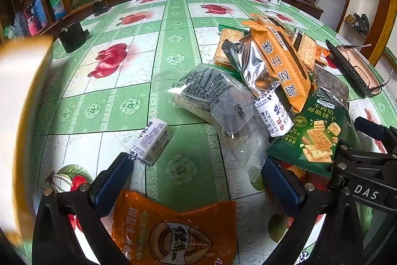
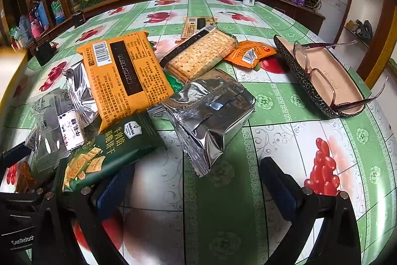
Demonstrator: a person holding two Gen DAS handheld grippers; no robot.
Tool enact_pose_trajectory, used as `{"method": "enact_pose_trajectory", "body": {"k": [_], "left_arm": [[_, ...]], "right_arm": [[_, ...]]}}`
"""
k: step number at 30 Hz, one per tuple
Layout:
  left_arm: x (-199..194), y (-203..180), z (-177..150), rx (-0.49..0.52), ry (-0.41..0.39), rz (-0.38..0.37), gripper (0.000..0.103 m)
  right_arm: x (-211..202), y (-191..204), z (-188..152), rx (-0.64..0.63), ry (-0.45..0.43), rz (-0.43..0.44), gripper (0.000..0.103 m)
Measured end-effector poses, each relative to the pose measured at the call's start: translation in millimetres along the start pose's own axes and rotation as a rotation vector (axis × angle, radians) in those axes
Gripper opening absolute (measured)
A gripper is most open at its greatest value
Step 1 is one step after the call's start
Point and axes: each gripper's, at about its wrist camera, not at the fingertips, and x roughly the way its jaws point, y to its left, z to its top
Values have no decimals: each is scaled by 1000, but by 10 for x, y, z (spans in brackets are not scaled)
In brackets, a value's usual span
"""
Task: Organize snacks
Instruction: 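Move both tools toward the pile of snack packets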
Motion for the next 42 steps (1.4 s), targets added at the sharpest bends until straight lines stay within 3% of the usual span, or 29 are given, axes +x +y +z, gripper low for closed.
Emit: {"method": "enact_pose_trajectory", "body": {"k": [42], "left_arm": [[1,2,0,-1,0,-2,103]], "right_arm": [[-31,-4,-17,-33,10,26,102]]}}
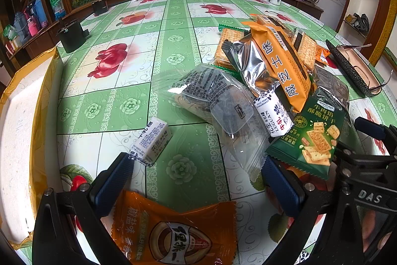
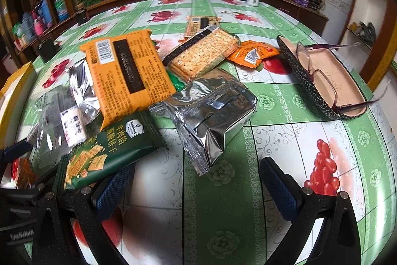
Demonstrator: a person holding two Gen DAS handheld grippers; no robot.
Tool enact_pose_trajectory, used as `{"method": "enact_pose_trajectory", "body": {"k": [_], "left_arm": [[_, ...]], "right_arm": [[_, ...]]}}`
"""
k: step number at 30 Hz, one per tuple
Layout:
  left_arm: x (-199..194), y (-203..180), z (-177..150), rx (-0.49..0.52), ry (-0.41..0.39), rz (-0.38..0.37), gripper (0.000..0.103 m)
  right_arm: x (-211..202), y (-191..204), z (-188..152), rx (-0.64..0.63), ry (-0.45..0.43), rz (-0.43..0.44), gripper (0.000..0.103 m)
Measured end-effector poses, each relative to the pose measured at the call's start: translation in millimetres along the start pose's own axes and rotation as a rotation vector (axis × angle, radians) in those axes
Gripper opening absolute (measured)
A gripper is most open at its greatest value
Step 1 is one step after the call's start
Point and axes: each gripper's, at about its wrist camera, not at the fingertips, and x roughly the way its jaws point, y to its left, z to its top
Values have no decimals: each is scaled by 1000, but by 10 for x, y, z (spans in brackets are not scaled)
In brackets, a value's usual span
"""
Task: Organize snacks
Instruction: 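Move both tools toward the pile of snack packets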
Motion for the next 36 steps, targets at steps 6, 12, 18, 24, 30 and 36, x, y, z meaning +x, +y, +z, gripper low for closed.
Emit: {"method": "enact_pose_trajectory", "body": {"k": [6,12,18,24,30,36], "left_arm": [[0,-1,0,0,0,0,103],[0,-1,0,0,0,0,103],[0,-1,0,0,0,0,103],[0,-1,0,0,1,0,103],[-14,7,-11,6,14,-1,103],[-133,112,-56,-14,52,-57,103]], "right_arm": [[-143,-113,-109,-36,54,125,102],[-363,-286,-307,-2,38,266,102],[-679,-315,-402,-34,-84,264,100],[-791,-320,-462,-21,-133,357,93],[-824,-315,-529,-5,-152,430,89],[-817,-370,-522,20,-154,457,89]]}}
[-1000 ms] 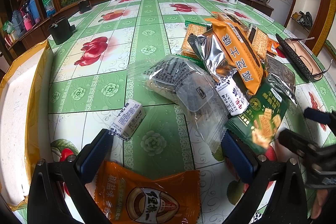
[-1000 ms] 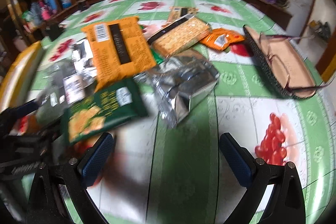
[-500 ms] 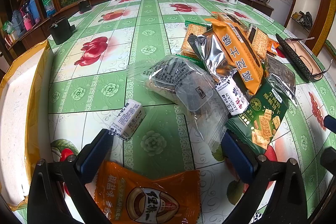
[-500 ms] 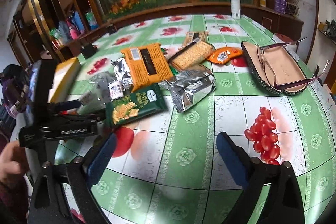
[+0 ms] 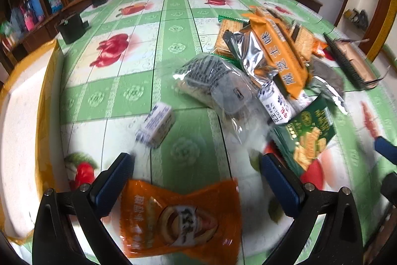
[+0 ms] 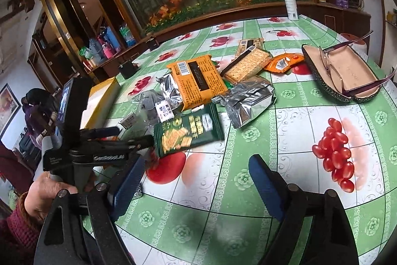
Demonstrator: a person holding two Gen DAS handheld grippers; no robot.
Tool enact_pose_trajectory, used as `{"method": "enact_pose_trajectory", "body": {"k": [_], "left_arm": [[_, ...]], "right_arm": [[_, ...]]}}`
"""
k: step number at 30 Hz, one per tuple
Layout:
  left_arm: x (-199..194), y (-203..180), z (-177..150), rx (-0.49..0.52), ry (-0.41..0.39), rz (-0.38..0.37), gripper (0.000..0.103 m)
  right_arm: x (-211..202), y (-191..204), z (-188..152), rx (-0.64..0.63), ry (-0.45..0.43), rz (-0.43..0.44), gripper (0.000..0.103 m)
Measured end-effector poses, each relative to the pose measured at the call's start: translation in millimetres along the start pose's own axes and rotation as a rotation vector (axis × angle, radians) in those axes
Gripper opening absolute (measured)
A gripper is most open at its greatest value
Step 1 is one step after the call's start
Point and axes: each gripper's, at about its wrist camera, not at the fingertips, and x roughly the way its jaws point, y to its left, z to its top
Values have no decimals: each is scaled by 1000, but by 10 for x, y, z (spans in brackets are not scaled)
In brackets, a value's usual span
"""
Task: Organize snacks
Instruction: 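Move both tools toward the pile of snack packets, then grasp the blue-and-white carton with the left tool while the right tool grasps the orange bag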
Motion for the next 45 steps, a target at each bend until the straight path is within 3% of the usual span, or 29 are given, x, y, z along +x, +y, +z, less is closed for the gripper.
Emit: {"method": "enact_pose_trajectory", "body": {"k": [4,7,8,10,12,18,20,23,25,26,27,31,33,35,45], "left_arm": [[-332,61,-125,12,-62,-120,103],[-567,9,-269,102,-97,-204,102],[-606,-21,-312,136,-97,-218,98],[-662,-87,-425,201,-87,-243,80],[-690,-128,-525,226,-84,-255,52],[-644,-408,-683,351,-70,-299,47],[-615,-499,-705,387,-56,-284,46],[-491,-585,-711,407,-16,-261,37],[-462,-620,-699,409,-19,-240,33],[-461,-631,-697,411,-20,-231,21],[-458,-628,-685,407,-19,-228,19],[-522,-502,-675,350,-34,-280,19],[-646,-360,-668,299,-48,-354,18],[-795,-222,-655,264,-78,-378,19],[-1368,696,-643,72,-229,-286,19]], "right_arm": [[-35,-54,17,1,-5,-5,89],[-63,-78,21,3,-13,-5,89],[-69,-89,28,8,-15,2,89],[-79,-102,42,13,-21,6,89],[-81,-107,39,15,-21,6,89],[-87,-114,22,23,-22,4,89],[-96,-118,17,25,-23,5,89],[-103,-134,14,32,-25,1,89],[-108,-140,13,38,-24,5,89],[-109,-139,14,38,-24,4,89],[-107,-142,13,36,-23,4,89],[-101,-116,25,30,-15,17,89],[-85,-71,43,19,-3,25,89],[-56,6,64,2,7,34,89],[339,748,178,-143,124,191,89]]}}
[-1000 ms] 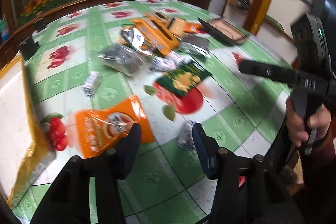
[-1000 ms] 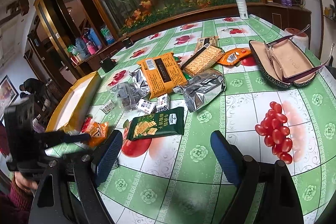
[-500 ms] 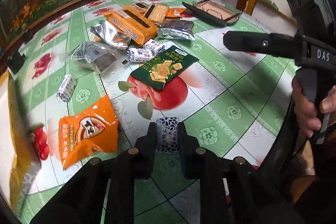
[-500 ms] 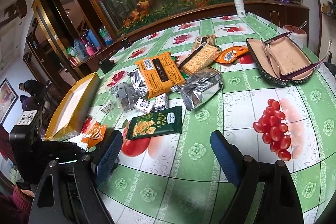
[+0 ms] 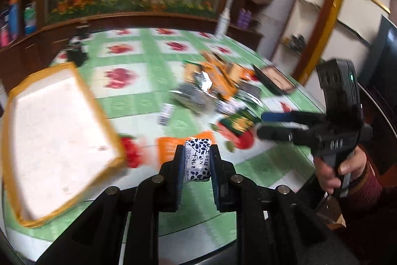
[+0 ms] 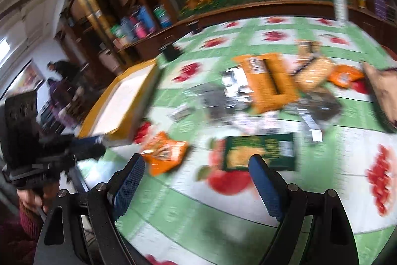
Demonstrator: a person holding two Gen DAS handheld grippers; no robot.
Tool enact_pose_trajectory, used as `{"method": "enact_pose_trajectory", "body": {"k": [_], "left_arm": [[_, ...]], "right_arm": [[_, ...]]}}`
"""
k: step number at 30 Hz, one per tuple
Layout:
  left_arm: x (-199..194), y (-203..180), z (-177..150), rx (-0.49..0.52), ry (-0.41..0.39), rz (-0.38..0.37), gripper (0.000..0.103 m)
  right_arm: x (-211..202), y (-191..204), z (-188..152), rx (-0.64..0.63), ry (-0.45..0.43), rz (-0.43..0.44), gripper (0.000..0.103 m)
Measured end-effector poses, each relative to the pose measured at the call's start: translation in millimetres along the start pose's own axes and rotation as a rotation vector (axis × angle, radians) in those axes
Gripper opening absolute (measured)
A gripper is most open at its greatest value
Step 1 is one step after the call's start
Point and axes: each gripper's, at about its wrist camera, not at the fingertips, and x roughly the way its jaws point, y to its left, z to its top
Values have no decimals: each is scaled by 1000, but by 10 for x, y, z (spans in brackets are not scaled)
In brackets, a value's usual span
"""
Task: Organize snacks
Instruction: 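Grasp the blue-and-white carton with the left tool while the right tool grasps the orange bag, then carry both items into the yellow-rimmed tray and open both tools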
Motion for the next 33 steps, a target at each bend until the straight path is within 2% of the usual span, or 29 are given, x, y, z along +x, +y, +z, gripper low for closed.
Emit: {"method": "enact_pose_trajectory", "body": {"k": [6,12,16,18,19,20,21,22,28,33], "left_arm": [[-235,330,-59,-69,-43,44,19],[-356,475,-109,-106,-65,56,19],[-400,521,-141,-117,-68,69,19],[-399,568,-149,-129,-69,69,19],[-391,591,-155,-136,-68,70,19],[-383,614,-158,-141,-68,72,19],[-363,640,-157,-149,-64,73,19],[-346,661,-150,-156,-62,74,19],[-286,735,-135,-178,-68,79,19],[-275,813,-126,-190,-69,83,19]], "right_arm": [[419,472,162,-181,91,45,89],[944,619,336,-267,223,142,89],[1223,638,300,-323,314,131,89],[1289,674,227,-362,340,70,89],[1280,688,189,-385,340,40,83],[1259,731,134,-425,324,-4,69],[1241,739,108,-446,313,-43,63],[1214,747,73,-461,303,-87,52],[1083,766,-40,-440,244,-128,43],[963,798,-19,-366,209,-99,40]]}}
